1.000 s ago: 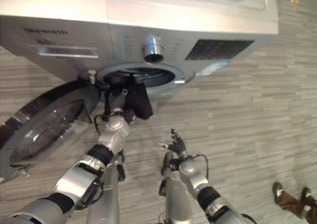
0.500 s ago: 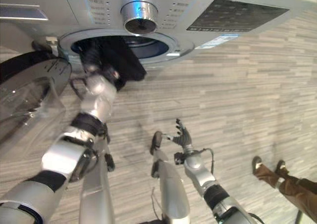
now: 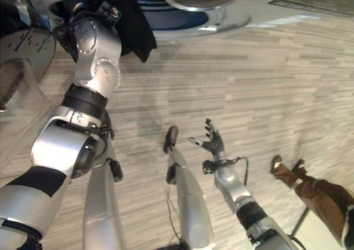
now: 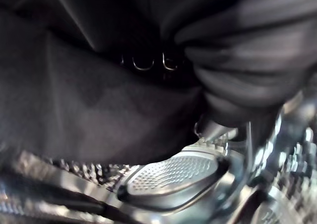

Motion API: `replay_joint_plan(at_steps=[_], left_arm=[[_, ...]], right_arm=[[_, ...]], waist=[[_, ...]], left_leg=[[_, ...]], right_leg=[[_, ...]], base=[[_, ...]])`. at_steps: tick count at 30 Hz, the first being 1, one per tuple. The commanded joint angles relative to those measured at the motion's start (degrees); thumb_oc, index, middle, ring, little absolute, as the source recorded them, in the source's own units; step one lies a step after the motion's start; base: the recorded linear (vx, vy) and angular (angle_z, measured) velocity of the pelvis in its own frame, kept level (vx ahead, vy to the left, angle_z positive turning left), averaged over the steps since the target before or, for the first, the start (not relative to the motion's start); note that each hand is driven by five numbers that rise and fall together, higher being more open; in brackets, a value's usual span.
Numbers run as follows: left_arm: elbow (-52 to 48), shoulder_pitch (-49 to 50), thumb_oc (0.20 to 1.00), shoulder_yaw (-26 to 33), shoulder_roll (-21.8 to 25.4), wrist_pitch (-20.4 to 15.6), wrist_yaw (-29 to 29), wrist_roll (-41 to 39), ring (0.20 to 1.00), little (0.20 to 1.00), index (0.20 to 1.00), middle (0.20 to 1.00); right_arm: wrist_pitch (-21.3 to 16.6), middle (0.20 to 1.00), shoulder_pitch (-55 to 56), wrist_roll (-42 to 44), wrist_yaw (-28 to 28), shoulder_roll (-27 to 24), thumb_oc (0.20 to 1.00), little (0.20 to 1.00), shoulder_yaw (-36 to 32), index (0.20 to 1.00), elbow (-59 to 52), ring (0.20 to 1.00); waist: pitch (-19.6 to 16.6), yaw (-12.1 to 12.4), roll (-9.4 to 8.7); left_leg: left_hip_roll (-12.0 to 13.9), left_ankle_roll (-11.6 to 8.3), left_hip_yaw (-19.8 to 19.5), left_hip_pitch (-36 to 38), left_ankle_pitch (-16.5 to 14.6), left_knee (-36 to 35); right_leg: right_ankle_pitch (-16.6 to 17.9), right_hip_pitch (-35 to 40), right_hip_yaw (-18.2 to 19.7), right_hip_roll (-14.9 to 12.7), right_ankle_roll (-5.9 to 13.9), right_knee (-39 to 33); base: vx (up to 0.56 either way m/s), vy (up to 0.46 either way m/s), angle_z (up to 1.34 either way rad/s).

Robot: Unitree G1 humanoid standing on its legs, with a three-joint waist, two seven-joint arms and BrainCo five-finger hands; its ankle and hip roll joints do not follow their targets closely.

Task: Grab the laundry basket,head to the washer,open it,put in the laundry and shut it.

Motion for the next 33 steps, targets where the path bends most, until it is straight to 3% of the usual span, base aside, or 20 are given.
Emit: replay_joint_plan(at_steps=[1,4,8,12,15,19,22,23,24,25,27,28,29,30,31,32,33], left_arm=[[-4.51,-0.93,0.2,0.34,-3.2,-6.71,3.52,1.99,0.2,0.2,0.2,0.2],[-5.2,-3.76,0.2,-0.93,-4.52,-6.53,5.05,4.06,0.2,0.2,0.2,0.2],[-2.13,-15.09,0.2,-2.98,-1.45,-8.07,6.21,2.46,0.2,0.2,0.2,0.2],[-4.09,-24.43,0.2,-4.25,0.67,-12.72,3.12,-5.43,0.2,0.2,0.2,0.2],[-9.12,-26.47,0.2,-3.98,-0.54,-16.21,2.02,-7.71,0.2,0.2,0.2,0.2],[-18.65,-24.21,0.2,-4.71,-3.79,-16.37,1.31,-4.13,0.2,0.2,0.2,0.2],[-21.43,-19.23,0.2,-6.46,-5.9,-13.42,-0.57,-2.07,0.2,0.2,0.2,0.2],[-20.15,-15.53,0.702,-7.0,-7.35,-12.42,-1.21,-3.06,0.702,0.702,0.702,0.702],[-17.4,-14.37,1.0,-7.97,-7.54,-10.82,-2.12,-4.54,1.0,1.0,1.0,1.0],[-17.03,-14.49,1.0,-7.95,-7.42,-10.84,-2.64,-5.04,1.0,1.0,1.0,1.0],[-9.43,-13.2,1.0,-9.65,-4.8,-6.69,-8.33,-11.53,1.0,1.0,1.0,1.0],[-2.83,-14.68,1.0,-12.7,-2.07,-1.47,-9.96,-10.07,1.0,1.0,1.0,1.0],[17.88,-21.11,1.0,-21.16,7.67,12.85,-16.49,0.36,1.0,1.0,1.0,1.0],[25.29,-25.8,1.0,-25.74,12.45,16.76,-19.62,7.43,1.0,1.0,1.0,1.0],[25.8,-26.34,1.0,-25.89,12.47,16.67,-19.94,7.38,1.0,1.0,1.0,1.0],[29.6,-30.46,1.0,-31.1,14.98,18.68,-20.4,16.05,1.0,1.0,1.0,1.0],[34.6,-33.83,1.0,-37.41,17.09,21.31,-17.29,29.0,1.0,1.0,1.0,1.0]], right_arm=[[0.21,1.0,1.49,-1.12,-1.98,-0.88,1.0,1.0,-2.28,1.0,-2.91,1.0],[0.19,1.0,1.1,-1.22,-1.91,-1.67,1.0,1.0,-2.0,1.0,-3.95,1.0],[0.39,1.0,0.52,-1.66,-1.41,-3.82,1.0,1.0,-2.41,1.0,-4.79,1.0],[1.68,1.0,1.4,-2.36,-1.75,-6.13,1.0,1.0,-4.83,1.0,-5.19,1.0],[2.52,1.0,4.73,-3.62,-1.87,-8.84,1.0,1.0,-7.4,1.0,-7.44,1.0],[3.36,1.0,8.34,-4.66,-1.73,-11.53,1.0,1.0,-10.28,1.0,-9.79,1.0],[4.08,1.0,9.39,-5.46,-0.63,-12.87,1.0,1.0,-10.66,1.0,-11.57,1.0],[4.3,1.0,9.51,-6.48,-0.35,-13.3,1.0,1.0,-10.46,1.0,-12.83,1.0],[4.31,1.0,9.26,-6.45,-0.18,-13.58,1.0,1.0,-10.18,1.0,-12.63,1.0],[4.25,1.0,9.2,-6.43,-0.17,-13.5,1.0,1.0,-10.1,1.0,-12.52,1.0],[4.06,1.0,8.6,-5.43,0.53,-13.91,1.0,1.0,-9.9,1.0,-12.54,1.0],[4.05,1.0,8.7,-5.06,0.81,-13.76,1.0,1.0,-9.87,1.0,-11.74,1.0],[3.93,1.0,7.41,-4.34,1.49,-14.02,1.0,1.0,-10.73,1.0,-7.72,1.0],[4.2,1.0,6.71,-3.94,2.13,-14.21,1.0,1.0,-11.41,1.0,-6.57,1.0],[4.19,1.0,6.4,-3.93,2.14,-14.09,1.0,1.0,-11.43,1.0,-6.49,1.0],[4.19,1.0,6.1,-3.87,2.76,-14.45,1.0,1.0,-11.75,1.0,-6.06,1.0],[3.49,1.0,5.68,-4.3,3.96,-14.45,1.0,1.0,-11.44,1.0,-5.69,1.0]], waist=[[-2.47,0.45,0.4],[-2.86,-0.06,0.18],[-4.39,-1.82,0.21],[-5.66,-2.56,1.7],[-6.24,-2.27,2.63],[-6.59,-1.34,3.55],[-6.35,-0.72,3.7],[-5.96,-0.63,3.58],[-6.06,-0.56,3.49],[-6.11,-0.58,3.42],[-6.18,-0.73,3.5],[-6.4,-0.8,3.82],[-6.97,-0.27,4.86],[-6.89,0.0,5.3],[-6.65,0.0,5.2],[-6.63,0.35,5.59],[-6.61,0.85,5.88]], left_leg=[[1.67,-5.14,-2.12,4.51,-11.17,1.74],[1.78,-5.1,-1.84,3.78,-11.22,1.56],[1.65,-5.17,-1.35,2.61,-11.09,0.61],[0.88,-5.26,-1.35,1.19,-10.43,-0.31],[0.4,-5.39,-1.21,0.43,-9.89,-1.01],[-0.05,-5.38,-1.24,0.16,-9.41,-1.85],[0.09,-5.3,-1.27,0.26,-9.18,-1.89],[0.26,-5.22,-1.46,0.28,-9.06,-1.81],[0.35,-5.18,-1.58,0.24,-8.95,-1.7],[0.36,-5.2,-1.59,0.21,-8.96,-1.68],[0.54,-5.2,-1.58,0.27,-8.61,-1.72],[0.66,-5.14,-1.71,0.32,-8.39,-1.8],[1.09,-5.17,-1.74,0.71,-8.13,-2.25],[1.3,-5.24,-1.63,0.74,-7.9,-2.41],[1.29,-5.22,-1.63,0.69,-7.72,-2.47],[1.41,-5.24,-1.54,0.55,-7.51,-2.49],[1.53,-5.17,-1.29,0.41,-7.33,-2.38]], right_leg=[[-3.37,-0.05,4.38,-1.76,1.33,7.65],[-3.43,-1.46,4.66,-1.61,1.36,7.72],[-3.19,-3.31,5.33,-1.33,1.65,6.77],[-3.16,-3.99,5.66,-1.2,2.07,5.34],[-3.4,-4.01,5.58,-1.11,2.3,4.58],[-3.93,-4.61,5.64,-1.03,2.26,4.8],[-4.55,-6.23,5.71,-0.9,1.92,6.19],[-4.71,-6.74,5.89,-0.81,1.75,6.85],[-4.88,-6.88,5.8,-0.72,1.68,7.15],[-4.91,-6.92,5.79,-0.71,1.67,7.19],[-4.89,-7.13,6.13,-0.5,1.56,7.36],[-4.97,-7.28,6.34,-0.35,1.57,7.58],[-5.24,-7.11,6.86,-0.24,1.68,7.53],[-5.17,-7.1,6.99,-0.27,1.81,7.39],[-5.04,-7.13,6.98,-0.26,1.8,7.32],[-4.91,-7.15,7.02,-0.33,1.87,7.35],[-4.64,-7.18,6.82,-0.4,2.0,7.37]], base=[[0.06,0.043,0.17],[0.02,0.012,0.1],[0.04,-0.004,-0.05],[0.04,-0.005,-0.08],[0.03,-0.027,0.01],[0.01,-0.005,0.01],[0.0,0.0,0.0],[0.0,0.0,0.0],[0.0,0.0,0.0],[0.0,0.0,0.0],[0.0,0.0,0.0],[0.0,0.0,0.0],[0.0,0.043,-0.01],[-0.01,0.045,-0.04],[-0.02,0.017,-0.06],[-0.03,0.004,-0.08],[-0.03,-0.002,-0.07]])
